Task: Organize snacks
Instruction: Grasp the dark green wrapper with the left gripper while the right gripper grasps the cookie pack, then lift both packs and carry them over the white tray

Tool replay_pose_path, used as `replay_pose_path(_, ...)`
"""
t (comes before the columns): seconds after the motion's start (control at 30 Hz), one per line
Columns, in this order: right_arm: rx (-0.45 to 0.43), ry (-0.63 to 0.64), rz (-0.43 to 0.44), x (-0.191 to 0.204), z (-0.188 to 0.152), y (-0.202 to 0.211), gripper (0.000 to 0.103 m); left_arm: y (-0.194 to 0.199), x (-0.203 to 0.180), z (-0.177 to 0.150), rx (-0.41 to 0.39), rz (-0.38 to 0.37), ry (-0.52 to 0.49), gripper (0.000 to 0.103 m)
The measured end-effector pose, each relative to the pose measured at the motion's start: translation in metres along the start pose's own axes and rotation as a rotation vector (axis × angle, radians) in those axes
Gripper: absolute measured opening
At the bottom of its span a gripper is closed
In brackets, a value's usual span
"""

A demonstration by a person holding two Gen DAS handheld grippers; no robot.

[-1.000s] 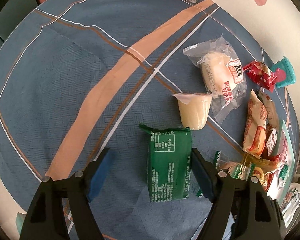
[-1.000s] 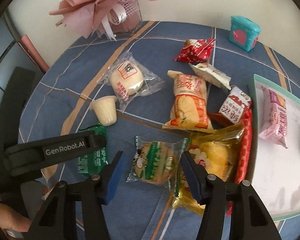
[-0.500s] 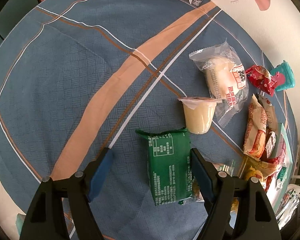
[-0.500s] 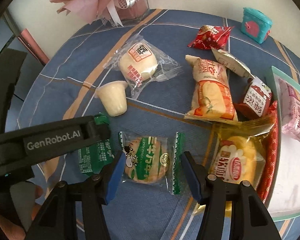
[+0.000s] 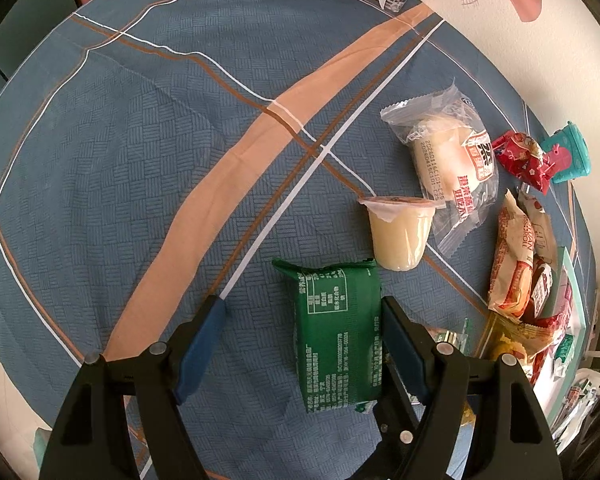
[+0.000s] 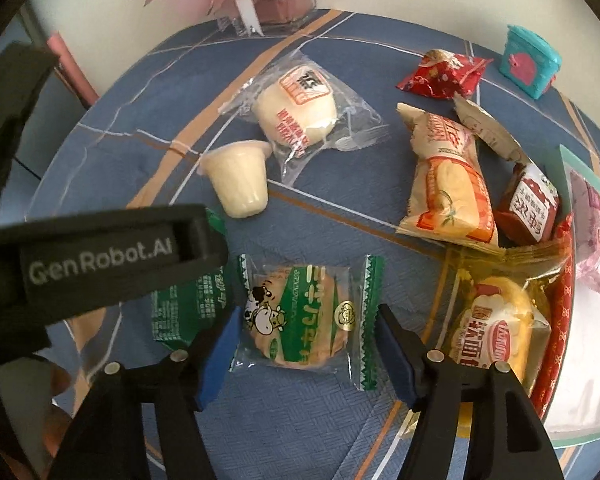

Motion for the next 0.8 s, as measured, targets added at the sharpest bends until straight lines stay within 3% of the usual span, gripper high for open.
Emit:
replay_pose_path(0.57, 0.019, -0.101, -0.031, -0.018, 0.003, -0.005, 0.067, -0.005, -0.045, -0.016, -0.001, 0.040, -0.020, 0.078)
replay_pose_path(0.73, 0.017, -0.115, -0.008, -0.024, 0.002, -0.001, 0.058, -0.002, -0.059, -0.016, -0.010, 0.032, -0.044, 0.052)
replay_pose_path(0.8, 0.017, -0.119, -0.003, -0.024, 0.003, 0.001, 0.057, -0.002, -0.063, -0.017, -0.011, 0.011, -0.042, 0.046)
Point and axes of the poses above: each gripper's, at about its wrist camera, not at the fingertips, and y roughly against the way its jaws point, x to its left, z to its top, the point moved 1 cm from there along -y, roughly the way its jaws point, and after that the axes turned 11 degrees about -z, right-handed, at the moved point
